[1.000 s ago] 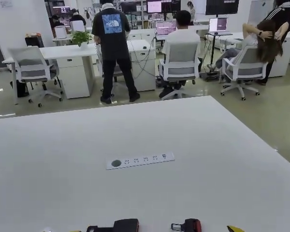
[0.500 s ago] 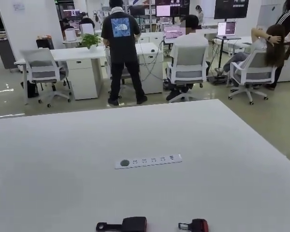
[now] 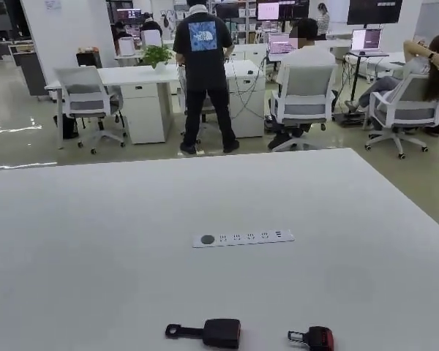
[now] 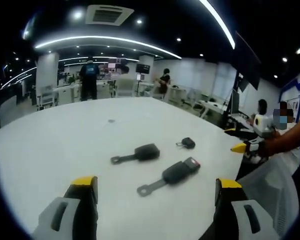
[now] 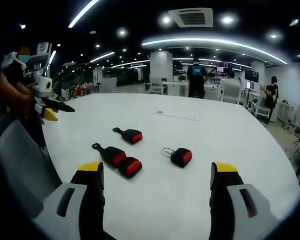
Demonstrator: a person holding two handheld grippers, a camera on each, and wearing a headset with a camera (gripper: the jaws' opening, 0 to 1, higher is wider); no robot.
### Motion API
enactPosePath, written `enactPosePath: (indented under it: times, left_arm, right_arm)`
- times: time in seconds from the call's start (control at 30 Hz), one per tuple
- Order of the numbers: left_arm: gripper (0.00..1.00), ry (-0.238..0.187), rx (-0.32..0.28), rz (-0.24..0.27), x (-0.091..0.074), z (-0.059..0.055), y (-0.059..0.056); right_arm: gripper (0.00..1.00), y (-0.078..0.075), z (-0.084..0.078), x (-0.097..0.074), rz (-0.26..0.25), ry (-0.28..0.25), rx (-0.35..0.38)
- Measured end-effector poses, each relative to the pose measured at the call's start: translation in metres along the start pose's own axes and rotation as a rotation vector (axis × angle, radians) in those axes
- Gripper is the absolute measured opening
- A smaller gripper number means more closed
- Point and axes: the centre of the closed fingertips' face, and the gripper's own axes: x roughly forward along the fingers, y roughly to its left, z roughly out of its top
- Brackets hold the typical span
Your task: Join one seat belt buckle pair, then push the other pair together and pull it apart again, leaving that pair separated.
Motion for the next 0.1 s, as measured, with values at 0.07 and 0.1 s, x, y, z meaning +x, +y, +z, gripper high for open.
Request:
enactPosePath:
  times: [0.07,0.1]
  left_arm:
    - [1.0,-0.001,0.0,0.003,-0.0016,-0.0013,0.0015]
    - [1.0,-0.001,0.001,0.005,-0.0019,-0.0016,0.002]
  right_arm:
    - [0.88,0.0025,0.0003,0.0001,0.001,0.001,-0.006]
    - [0.88,0.002,0.0005,0.0007,0.001,0.0,-0.008]
